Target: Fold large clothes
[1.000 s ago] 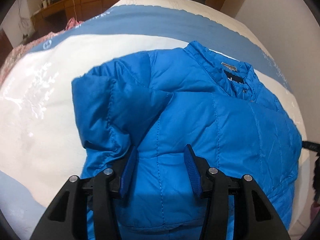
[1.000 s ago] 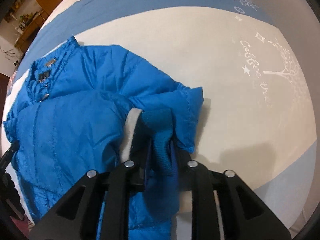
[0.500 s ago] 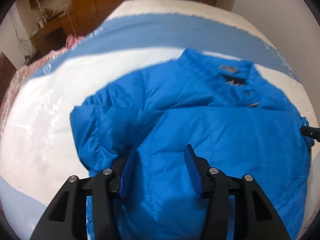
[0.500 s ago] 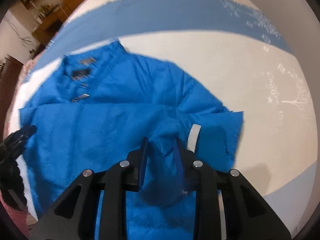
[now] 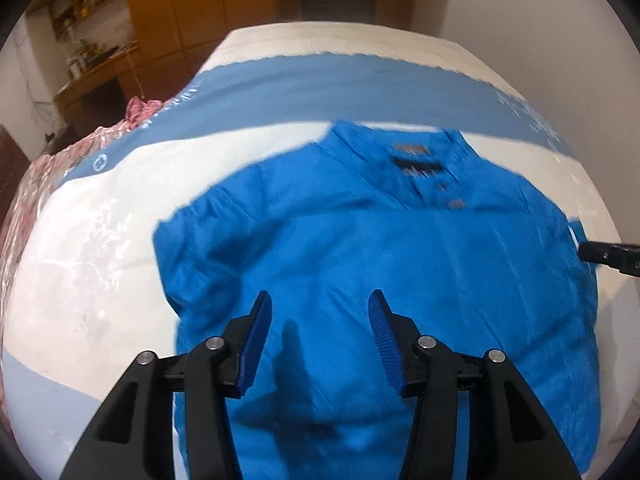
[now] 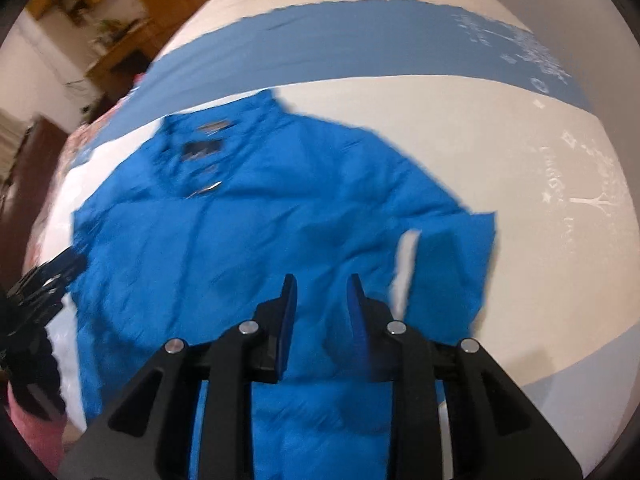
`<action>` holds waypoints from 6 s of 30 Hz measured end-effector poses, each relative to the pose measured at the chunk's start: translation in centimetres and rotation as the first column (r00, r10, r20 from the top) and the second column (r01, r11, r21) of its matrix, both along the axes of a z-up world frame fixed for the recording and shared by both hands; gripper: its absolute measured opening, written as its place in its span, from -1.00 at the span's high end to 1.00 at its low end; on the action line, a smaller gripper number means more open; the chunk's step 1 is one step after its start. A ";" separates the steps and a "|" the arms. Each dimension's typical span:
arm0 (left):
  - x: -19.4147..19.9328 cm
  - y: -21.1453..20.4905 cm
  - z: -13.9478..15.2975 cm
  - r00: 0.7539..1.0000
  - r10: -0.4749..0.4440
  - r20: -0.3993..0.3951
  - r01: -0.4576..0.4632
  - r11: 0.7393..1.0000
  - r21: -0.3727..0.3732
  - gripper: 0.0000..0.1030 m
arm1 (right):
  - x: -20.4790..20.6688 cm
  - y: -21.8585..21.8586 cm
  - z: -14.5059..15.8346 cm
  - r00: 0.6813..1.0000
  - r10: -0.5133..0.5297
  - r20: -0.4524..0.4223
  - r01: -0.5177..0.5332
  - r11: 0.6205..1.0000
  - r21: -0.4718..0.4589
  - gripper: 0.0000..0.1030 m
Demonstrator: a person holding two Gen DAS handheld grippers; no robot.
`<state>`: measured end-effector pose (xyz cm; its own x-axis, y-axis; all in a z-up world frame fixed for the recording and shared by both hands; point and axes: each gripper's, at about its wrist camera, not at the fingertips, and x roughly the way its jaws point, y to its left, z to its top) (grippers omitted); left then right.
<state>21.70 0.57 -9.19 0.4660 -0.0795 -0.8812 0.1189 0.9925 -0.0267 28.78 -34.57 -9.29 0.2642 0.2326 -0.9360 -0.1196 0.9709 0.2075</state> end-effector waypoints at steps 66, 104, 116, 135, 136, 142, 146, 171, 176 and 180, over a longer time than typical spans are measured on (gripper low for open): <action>-30.3 10.7 -3.9 0.930 0.141 -0.340 -0.262 0.904 -0.339 0.76 | -30.2 -7.1 -3.8 0.979 0.098 -0.176 -0.041 0.952 0.304 0.81; -9.4 9.3 3.5 0.994 0.075 -0.083 -0.101 0.919 -0.381 0.74 | -12.2 -9.0 1.4 0.988 -0.036 -0.153 0.089 0.929 0.358 0.84; -3.3 8.8 -2.8 0.974 0.113 -0.196 -0.170 0.937 -0.304 0.74 | -8.4 -9.4 -4.9 0.953 -0.134 -0.272 0.214 0.933 0.290 0.84; -3.3 6.4 -2.9 0.968 0.156 -0.195 -0.183 0.975 -0.128 0.75 | -7.5 -7.4 -4.7 0.955 -0.144 -0.261 0.185 0.972 0.142 0.85; -3.2 6.3 -2.7 0.967 0.162 -0.196 -0.189 0.974 -0.127 0.75 | -7.6 -7.5 -4.1 0.959 -0.142 -0.247 0.180 0.974 0.139 0.86; -2.9 7.3 2.8 0.975 0.185 -0.122 -0.205 0.964 -0.171 0.76 | -6.5 -8.2 1.2 0.977 -0.132 -0.168 0.165 0.966 0.200 0.86; -0.5 7.3 5.8 0.982 0.181 -0.056 -0.189 0.965 -0.181 0.75 | -3.5 -8.4 3.5 0.983 -0.130 -0.130 0.158 0.958 0.239 0.86; 15.4 4.8 -2.6 0.967 0.172 -0.186 -0.177 0.984 -0.009 0.70 | 11.9 -5.8 -3.6 0.951 -0.140 -0.275 0.177 0.978 0.114 0.76; 15.4 4.9 -0.3 0.968 0.162 -0.191 -0.174 0.984 -0.046 0.61 | 11.5 -4.9 -1.3 0.959 -0.120 -0.255 0.146 0.985 0.087 0.68; 14.9 4.7 1.3 0.974 0.147 -0.174 -0.160 0.985 -0.060 0.57 | 11.0 -4.8 -0.1 0.963 -0.118 -0.244 0.139 0.988 0.070 0.63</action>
<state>36.58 5.23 -7.88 0.3235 -0.0857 -0.9423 -0.0470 0.9932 -0.1065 39.79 -39.34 -9.41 0.0682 0.2936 -0.9535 0.0678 0.9522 0.2980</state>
